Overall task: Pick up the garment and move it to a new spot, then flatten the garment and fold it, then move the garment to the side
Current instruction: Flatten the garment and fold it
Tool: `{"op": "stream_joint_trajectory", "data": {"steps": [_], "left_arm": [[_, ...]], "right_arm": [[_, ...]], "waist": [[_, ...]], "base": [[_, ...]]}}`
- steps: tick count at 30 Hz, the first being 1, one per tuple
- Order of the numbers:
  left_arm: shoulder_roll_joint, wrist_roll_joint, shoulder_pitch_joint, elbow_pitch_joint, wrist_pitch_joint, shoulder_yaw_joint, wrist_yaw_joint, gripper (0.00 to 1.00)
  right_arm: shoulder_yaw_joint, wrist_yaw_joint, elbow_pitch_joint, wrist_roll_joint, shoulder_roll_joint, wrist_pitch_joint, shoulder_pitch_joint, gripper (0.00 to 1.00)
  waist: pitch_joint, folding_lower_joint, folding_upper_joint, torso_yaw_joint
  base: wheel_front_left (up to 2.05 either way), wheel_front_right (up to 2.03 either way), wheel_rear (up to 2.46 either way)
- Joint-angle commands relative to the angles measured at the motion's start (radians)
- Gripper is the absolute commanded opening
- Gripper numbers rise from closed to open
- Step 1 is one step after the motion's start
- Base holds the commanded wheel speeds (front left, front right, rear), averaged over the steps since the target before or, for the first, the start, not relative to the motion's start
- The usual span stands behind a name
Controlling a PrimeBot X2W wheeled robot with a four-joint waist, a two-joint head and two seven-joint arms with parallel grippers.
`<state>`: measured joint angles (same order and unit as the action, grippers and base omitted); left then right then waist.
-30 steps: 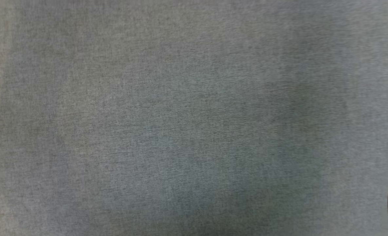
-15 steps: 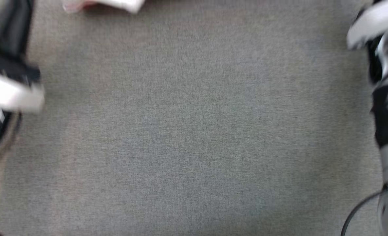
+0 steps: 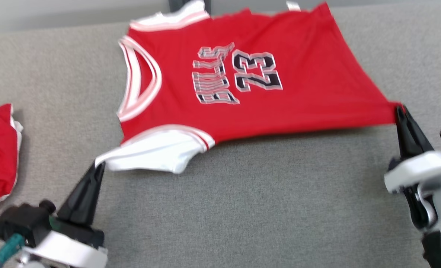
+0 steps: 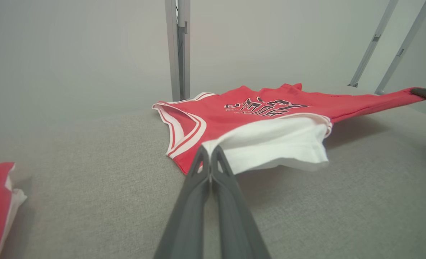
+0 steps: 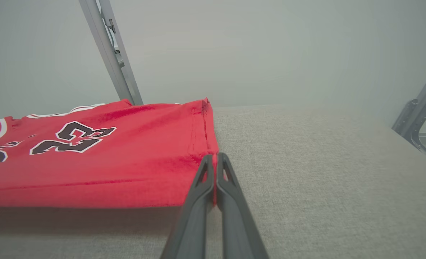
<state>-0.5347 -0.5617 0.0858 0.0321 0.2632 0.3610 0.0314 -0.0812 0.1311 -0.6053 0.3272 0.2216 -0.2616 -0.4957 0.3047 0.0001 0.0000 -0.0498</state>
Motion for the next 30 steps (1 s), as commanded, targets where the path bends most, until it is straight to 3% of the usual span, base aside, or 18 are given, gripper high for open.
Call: {"op": "stream_joint_trajectory", "data": {"steps": [1,6,10,19,23,30], "left_arm": [[0.012,-0.004,-0.032,0.013,0.002,-0.015,0.014,0.0],[0.051,-0.011,-0.155,0.063,0.002,-0.033,0.039,0.0],[0.045,-0.018,-0.234,0.114,0.002,-0.047,0.054,0.0],[0.014,-0.021,-0.342,0.232,-0.044,-0.041,0.095,0.0],[0.023,-0.03,-0.299,0.207,-0.082,-0.023,0.086,0.0],[0.031,-0.018,-0.125,0.075,-0.115,0.022,0.006,0.0]], "right_arm": [[0.0,-0.001,0.028,0.009,0.022,-0.004,0.046,0.0],[0.021,-0.001,0.151,0.025,0.056,-0.005,0.211,0.0],[0.062,-0.001,0.239,0.014,0.064,-0.005,0.336,0.0],[0.145,-0.001,0.416,-0.013,0.012,-0.003,0.557,0.0],[0.142,-0.001,0.398,-0.06,-0.008,0.039,0.538,0.0],[0.125,-0.001,0.229,-0.167,-0.04,0.056,0.384,0.0]], "waist": [[-0.066,-0.0001,0.0,0.002],[-0.124,-0.0001,0.0,0.022],[-0.148,-0.0001,0.0,0.039],[-0.181,-0.0001,0.0,0.043],[-0.187,-0.0001,0.0,0.026],[-0.175,-0.0001,0.0,0.009]], "base": [[0.0,0.0,0.0],[0.0,0.0,0.0],[0.0,0.0,0.0],[0.0,0.0,0.0],[0.0,0.0,0.0],[0.0,0.0,0.0]]}}
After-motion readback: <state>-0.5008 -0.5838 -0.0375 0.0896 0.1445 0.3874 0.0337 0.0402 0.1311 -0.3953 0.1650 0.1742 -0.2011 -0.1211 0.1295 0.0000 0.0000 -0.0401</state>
